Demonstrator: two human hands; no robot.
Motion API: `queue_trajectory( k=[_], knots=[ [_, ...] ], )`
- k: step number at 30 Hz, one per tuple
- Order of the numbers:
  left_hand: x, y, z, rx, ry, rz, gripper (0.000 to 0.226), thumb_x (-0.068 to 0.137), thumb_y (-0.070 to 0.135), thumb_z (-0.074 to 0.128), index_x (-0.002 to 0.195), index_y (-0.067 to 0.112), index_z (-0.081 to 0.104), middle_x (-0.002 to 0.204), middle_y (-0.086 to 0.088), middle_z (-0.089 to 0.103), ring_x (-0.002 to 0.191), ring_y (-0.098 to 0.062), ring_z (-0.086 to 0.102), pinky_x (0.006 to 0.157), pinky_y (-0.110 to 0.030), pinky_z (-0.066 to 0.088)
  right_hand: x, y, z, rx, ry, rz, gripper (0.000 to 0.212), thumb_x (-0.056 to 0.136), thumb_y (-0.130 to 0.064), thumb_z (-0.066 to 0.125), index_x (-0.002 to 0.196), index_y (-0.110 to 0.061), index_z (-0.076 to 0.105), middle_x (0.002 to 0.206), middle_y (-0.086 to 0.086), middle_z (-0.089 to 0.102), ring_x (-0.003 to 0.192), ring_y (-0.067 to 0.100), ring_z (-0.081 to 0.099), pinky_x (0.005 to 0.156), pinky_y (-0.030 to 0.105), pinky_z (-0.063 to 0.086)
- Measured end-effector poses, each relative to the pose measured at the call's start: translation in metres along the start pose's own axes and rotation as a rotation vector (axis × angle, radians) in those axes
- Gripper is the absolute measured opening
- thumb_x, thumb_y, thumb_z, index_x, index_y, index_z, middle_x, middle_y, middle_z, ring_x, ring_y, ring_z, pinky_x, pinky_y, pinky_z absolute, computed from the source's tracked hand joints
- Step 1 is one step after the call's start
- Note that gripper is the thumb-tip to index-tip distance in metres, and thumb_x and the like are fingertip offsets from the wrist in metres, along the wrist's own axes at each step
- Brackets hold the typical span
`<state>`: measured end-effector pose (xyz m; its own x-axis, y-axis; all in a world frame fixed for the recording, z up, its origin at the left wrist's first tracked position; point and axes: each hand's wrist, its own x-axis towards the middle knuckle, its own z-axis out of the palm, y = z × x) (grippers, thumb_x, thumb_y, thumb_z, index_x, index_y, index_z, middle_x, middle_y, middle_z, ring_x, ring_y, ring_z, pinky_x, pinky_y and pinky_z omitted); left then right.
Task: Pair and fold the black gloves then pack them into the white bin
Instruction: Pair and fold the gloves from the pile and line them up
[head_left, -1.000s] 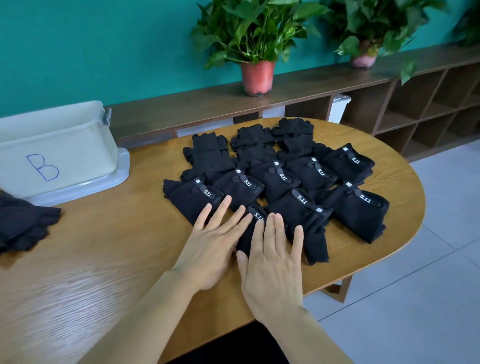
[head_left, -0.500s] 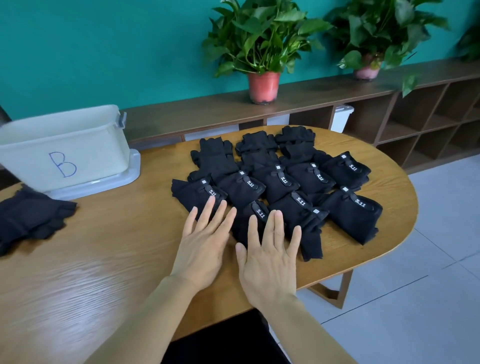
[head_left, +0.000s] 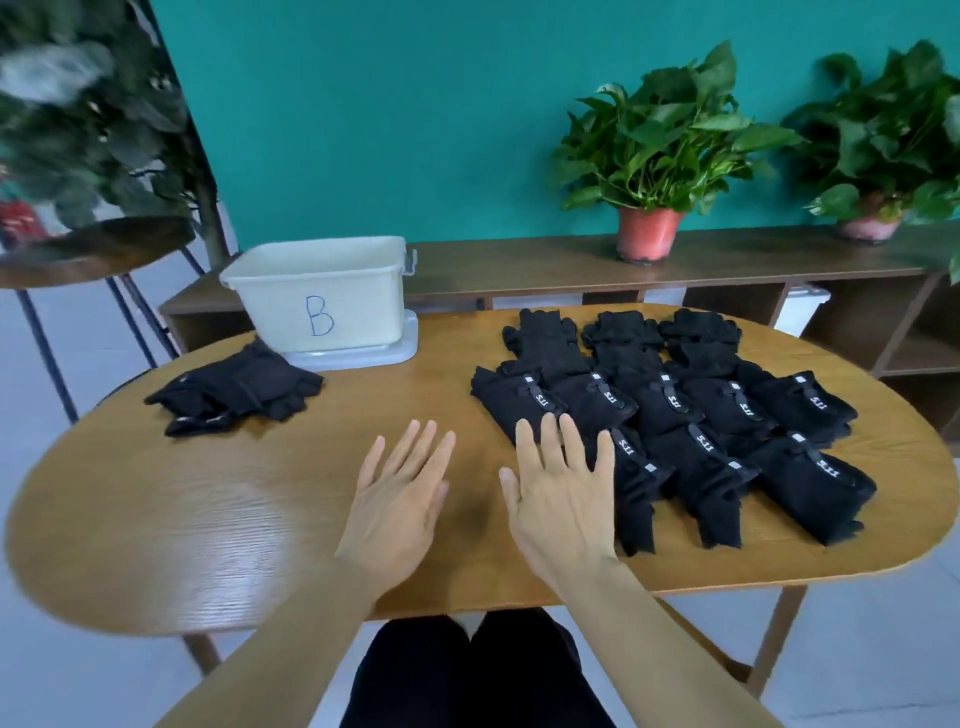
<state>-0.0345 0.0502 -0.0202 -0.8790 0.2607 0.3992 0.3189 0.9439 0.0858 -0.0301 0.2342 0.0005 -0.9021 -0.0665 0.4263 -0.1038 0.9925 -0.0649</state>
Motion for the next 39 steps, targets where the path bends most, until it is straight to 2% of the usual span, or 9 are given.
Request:
queue_trajectory(
  k=[6, 11, 15, 19, 23, 27, 29, 32, 39],
  knots=[
    [-0.027, -0.058, -0.021, 0.065, -0.061, -0.152, 0.059, 0.103, 0.043, 0.011, 0.152, 0.021, 0.034, 0.158, 0.001, 0.032, 0.148, -0.013, 0.014, 0.119, -0.036, -0.003, 0.02, -0.059, 0.008, 0.027, -0.03, -0.123, 0.062, 0.093, -0.041, 0.023, 0.129, -0.009, 0.063, 0.126, 0.019, 0.063, 0.123, 0.034, 0.057, 0.102, 0.057, 0.033],
    [-0.031, -0.105, -0.041, 0.03, -0.052, -0.24, 0.086, 0.086, 0.062, -0.024, 0.157, 0.025, 0.008, 0.159, 0.011, -0.004, 0.147, -0.005, -0.016, 0.117, -0.031, -0.019, 0.049, -0.113, 0.02, 0.077, -0.062, -0.227, 0.06, 0.091, -0.039, 0.028, 0.122, -0.006, 0.068, 0.119, 0.023, 0.067, 0.115, 0.036, 0.063, 0.099, 0.051, 0.033],
    [-0.021, -0.151, -0.048, 0.051, -0.054, -0.34, 0.105, 0.071, 0.067, -0.039, 0.158, 0.027, 0.006, 0.161, 0.012, -0.005, 0.143, -0.001, -0.02, 0.116, -0.03, -0.02, 0.077, -0.154, 0.037, 0.102, -0.112, -0.292, 0.06, 0.089, -0.04, 0.03, 0.119, -0.005, 0.069, 0.115, 0.023, 0.068, 0.11, 0.036, 0.066, 0.097, 0.051, 0.035],
    [-0.003, -0.199, -0.044, 0.054, -0.049, -0.402, 0.112, 0.065, 0.068, -0.043, 0.158, 0.028, 0.006, 0.163, 0.011, -0.002, 0.142, 0.001, -0.019, 0.116, -0.028, -0.018, 0.107, -0.192, 0.054, 0.13, -0.194, -0.335, 0.06, 0.088, -0.04, 0.031, 0.116, -0.006, 0.071, 0.113, 0.022, 0.069, 0.107, 0.035, 0.067, 0.091, 0.051, 0.052],
    [0.017, -0.242, -0.03, 0.027, -0.019, -0.446, 0.107, 0.07, 0.073, -0.035, 0.157, 0.029, 0.009, 0.161, 0.013, -0.002, 0.141, 0.002, -0.017, 0.118, -0.028, -0.014, 0.139, -0.223, 0.077, 0.114, -0.279, -0.433, 0.058, 0.087, -0.04, 0.032, 0.113, -0.009, 0.073, 0.109, 0.019, 0.071, 0.103, 0.033, 0.069, 0.085, 0.051, 0.055],
    [0.034, -0.284, -0.023, 0.009, -0.061, -0.515, 0.068, 0.097, 0.058, 0.0, 0.158, 0.029, 0.009, 0.163, 0.011, -0.001, 0.146, -0.002, -0.014, 0.12, -0.033, -0.01, 0.166, -0.247, 0.102, 0.134, -0.283, -0.483, 0.063, 0.089, -0.044, 0.026, 0.124, -0.011, 0.067, 0.119, 0.019, 0.068, 0.111, 0.033, 0.065, 0.09, 0.049, 0.052],
    [0.045, -0.304, -0.021, 0.026, -0.076, -0.557, 0.056, 0.105, 0.048, 0.014, 0.158, 0.03, 0.01, 0.165, 0.008, 0.003, 0.15, -0.007, -0.008, 0.121, -0.036, -0.009, 0.179, -0.259, 0.11, 0.127, -0.269, -0.526, 0.066, 0.097, -0.046, 0.012, 0.15, -0.014, 0.036, 0.149, 0.019, 0.043, 0.138, 0.032, 0.039, 0.111, 0.047, 0.032],
    [0.061, -0.327, -0.015, 0.028, -0.124, -0.61, 0.055, 0.104, 0.049, 0.016, 0.157, 0.032, 0.01, 0.166, 0.006, 0.007, 0.152, -0.012, -0.003, 0.121, -0.045, -0.007, 0.201, -0.273, 0.12, 0.15, -0.399, -0.534, 0.064, 0.103, -0.051, 0.018, 0.157, -0.021, 0.003, 0.163, 0.012, 0.009, 0.151, 0.025, 0.005, 0.12, 0.04, 0.008],
    [0.059, -0.314, -0.005, -0.001, -0.271, -0.684, 0.063, 0.1, 0.058, 0.006, 0.157, 0.032, 0.007, 0.161, 0.006, 0.025, 0.15, -0.019, 0.012, 0.12, -0.053, 0.002, 0.211, -0.271, 0.139, 0.196, -0.47, -0.56, 0.056, 0.099, -0.045, 0.028, 0.152, -0.028, 0.02, 0.15, 0.001, 0.034, 0.141, 0.02, 0.025, 0.11, 0.04, 0.021]
  ],
)
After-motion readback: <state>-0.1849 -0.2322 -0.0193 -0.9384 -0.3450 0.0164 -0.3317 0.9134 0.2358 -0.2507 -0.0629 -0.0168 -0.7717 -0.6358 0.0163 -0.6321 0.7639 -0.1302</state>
